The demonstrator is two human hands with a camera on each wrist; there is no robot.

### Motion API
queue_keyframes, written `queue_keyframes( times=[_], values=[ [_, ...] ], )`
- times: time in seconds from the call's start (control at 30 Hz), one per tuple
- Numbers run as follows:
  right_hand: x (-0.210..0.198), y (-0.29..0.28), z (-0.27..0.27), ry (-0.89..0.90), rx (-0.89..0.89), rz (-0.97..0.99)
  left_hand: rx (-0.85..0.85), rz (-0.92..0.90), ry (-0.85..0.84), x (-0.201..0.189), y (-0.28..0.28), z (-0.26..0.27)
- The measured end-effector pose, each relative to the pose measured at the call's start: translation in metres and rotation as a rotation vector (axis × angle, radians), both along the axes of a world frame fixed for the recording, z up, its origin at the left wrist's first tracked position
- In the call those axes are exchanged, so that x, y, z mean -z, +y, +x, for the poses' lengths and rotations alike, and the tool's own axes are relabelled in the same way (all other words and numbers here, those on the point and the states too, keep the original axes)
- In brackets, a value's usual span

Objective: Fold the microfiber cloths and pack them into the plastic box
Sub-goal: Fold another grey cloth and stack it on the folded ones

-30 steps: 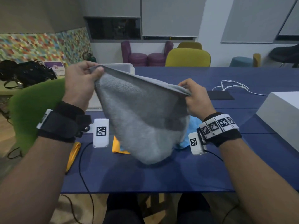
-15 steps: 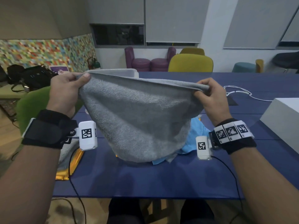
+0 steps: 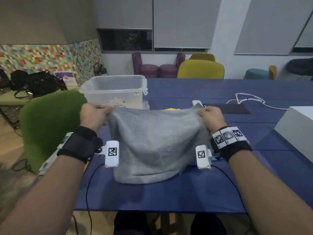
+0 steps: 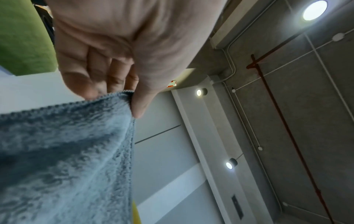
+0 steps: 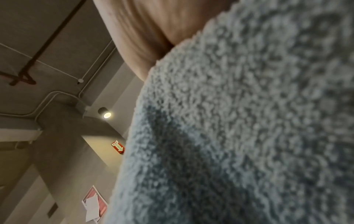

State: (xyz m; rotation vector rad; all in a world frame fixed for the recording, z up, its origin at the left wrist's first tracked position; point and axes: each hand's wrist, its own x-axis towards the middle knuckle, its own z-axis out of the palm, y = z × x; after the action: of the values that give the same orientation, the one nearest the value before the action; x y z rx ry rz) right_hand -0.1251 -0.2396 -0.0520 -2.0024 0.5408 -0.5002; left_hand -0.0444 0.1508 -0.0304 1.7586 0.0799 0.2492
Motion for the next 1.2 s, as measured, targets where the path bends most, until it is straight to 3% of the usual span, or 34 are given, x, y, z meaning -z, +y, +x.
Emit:
queue_keyframes(
  times=[0.2,0.33,0.47,0.63,0.8,0.9,1.1,1.2],
  values=[
    [0.003,0.034,-0.018,-0.090,0.029,-0.073,0.060,0.019,0.015,0.015,-0.037,-0.019],
    [-0.006,0.075,-0.036,-0.322,-0.075,-0.042,0.197,-0.037,-0.035,0.009,-0.076,-0.039],
    [-0.006,0.110,-0.043,-0.394,-0.194,0.033,0.242,0.017,-0.132,0.003,-0.111,-0.058],
    [-0.009,0.132,-0.048,-0.363,-0.259,-0.116,0.241,0.195,-0.210,-0.006,-0.135,-0.081],
    [-0.007,0.135,-0.048,-0.355,-0.272,-0.173,0.244,0.226,-0.282,-0.007,-0.139,-0.088],
    [-0.005,0.133,-0.048,-0.327,-0.344,-0.149,0.249,0.239,-0.292,-0.008,-0.138,-0.090],
    [-0.008,0.127,-0.051,-0.273,-0.488,-0.128,0.430,0.198,-0.299,-0.014,-0.124,-0.093],
    [-0.013,0.124,-0.054,-0.302,-0.463,-0.004,0.436,0.219,-0.340,-0.010,-0.116,-0.087]
  ],
)
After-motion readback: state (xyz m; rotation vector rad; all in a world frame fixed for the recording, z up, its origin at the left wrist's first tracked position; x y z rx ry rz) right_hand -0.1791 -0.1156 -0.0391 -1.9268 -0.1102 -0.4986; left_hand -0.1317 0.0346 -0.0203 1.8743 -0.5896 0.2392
